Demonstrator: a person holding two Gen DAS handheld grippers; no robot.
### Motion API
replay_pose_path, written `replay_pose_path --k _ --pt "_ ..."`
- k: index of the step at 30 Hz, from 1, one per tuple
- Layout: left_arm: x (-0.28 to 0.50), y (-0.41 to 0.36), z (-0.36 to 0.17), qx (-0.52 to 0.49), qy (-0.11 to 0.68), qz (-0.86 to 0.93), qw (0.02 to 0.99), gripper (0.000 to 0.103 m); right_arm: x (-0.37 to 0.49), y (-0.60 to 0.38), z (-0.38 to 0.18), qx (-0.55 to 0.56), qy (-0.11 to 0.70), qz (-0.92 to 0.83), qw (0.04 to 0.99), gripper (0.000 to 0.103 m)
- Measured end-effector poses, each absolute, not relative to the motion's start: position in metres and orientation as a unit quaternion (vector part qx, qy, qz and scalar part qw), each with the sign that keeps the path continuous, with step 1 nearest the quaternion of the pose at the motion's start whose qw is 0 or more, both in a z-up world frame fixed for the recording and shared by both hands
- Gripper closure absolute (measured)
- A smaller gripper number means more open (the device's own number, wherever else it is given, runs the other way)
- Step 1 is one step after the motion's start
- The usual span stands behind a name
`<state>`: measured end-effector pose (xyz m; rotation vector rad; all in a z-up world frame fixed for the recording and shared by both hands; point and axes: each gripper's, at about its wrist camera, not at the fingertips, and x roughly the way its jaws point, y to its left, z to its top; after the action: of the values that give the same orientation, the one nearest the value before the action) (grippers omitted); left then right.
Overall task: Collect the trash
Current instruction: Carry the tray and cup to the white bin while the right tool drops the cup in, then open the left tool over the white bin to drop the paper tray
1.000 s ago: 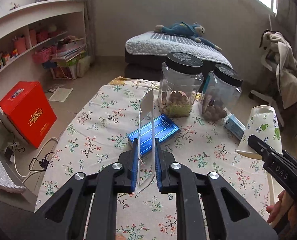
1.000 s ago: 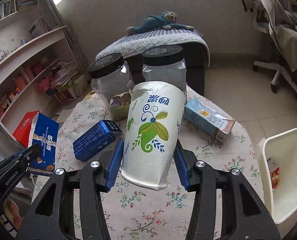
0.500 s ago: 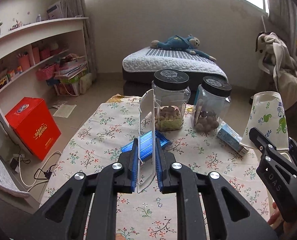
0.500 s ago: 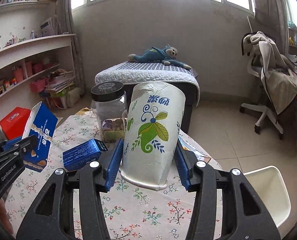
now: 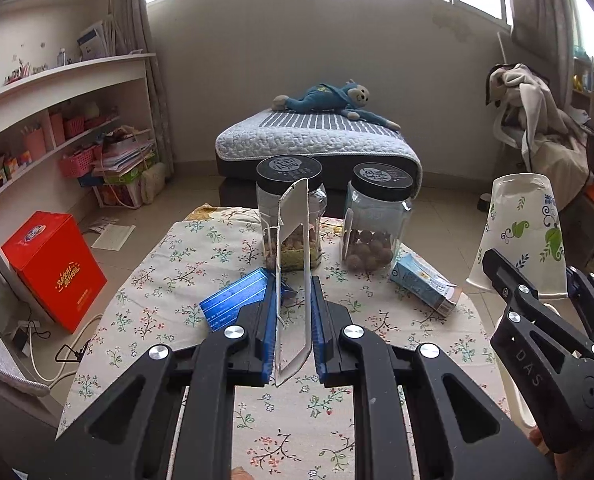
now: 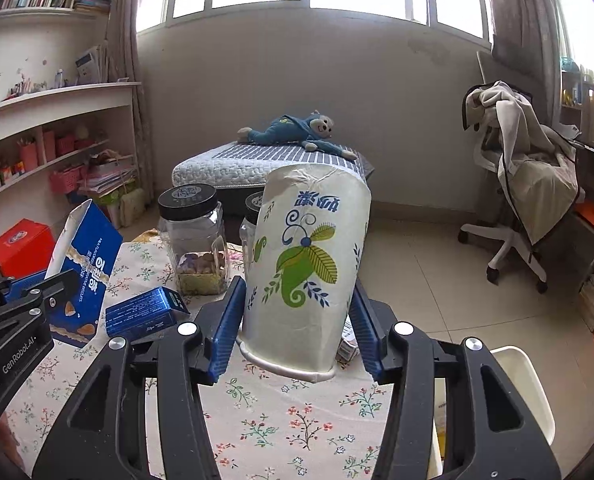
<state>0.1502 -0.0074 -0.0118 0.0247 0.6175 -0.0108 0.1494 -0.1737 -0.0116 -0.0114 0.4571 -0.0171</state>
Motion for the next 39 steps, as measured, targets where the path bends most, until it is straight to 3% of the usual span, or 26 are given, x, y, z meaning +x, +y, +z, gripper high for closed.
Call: replay_pose_path --k 9,19,22,24,26,29,39 --pt "0.142 -0.055 -0.015 0.037 0.308 -0.042 0.95 0.086 0.138 -0.234 -0.006 0.018 0.223 -0.063 0.973 0.054" --pt "0.143 -0.119 -0.022 0.051 0.322 -0.089 0.941 0.086 0.141 -0.34 -0.027 0.07 0.282 -0.164 0.943 0.053" --pt "0.144 -0.147 -0.026 0.051 0.329 -0.107 0.937 0.086 0.144 -0.364 -0.039 0.076 0.328 -0.193 0.922 0.042" --pt "0.145 -0.165 -0.027 0.053 0.333 -0.121 0.933 0.086 0.139 -0.381 -0.042 0.087 0.332 -0.227 0.911 0.018" --pt "0.145 -0.184 -0.028 0.057 0.335 -0.135 0.931 0.086 0.131 -0.4 -0.039 0.105 0.326 -0.251 0.906 0.018" --pt "0.144 -0.215 -0.029 0.066 0.336 -0.158 0.926 0.086 0.116 -0.426 -0.031 0.134 0.301 -0.29 0.898 0.008" --pt "0.142 -0.306 -0.031 0.078 0.353 -0.236 0.902 0.085 0.081 -0.477 -0.012 0.17 0.25 -0.354 0.885 0.007"
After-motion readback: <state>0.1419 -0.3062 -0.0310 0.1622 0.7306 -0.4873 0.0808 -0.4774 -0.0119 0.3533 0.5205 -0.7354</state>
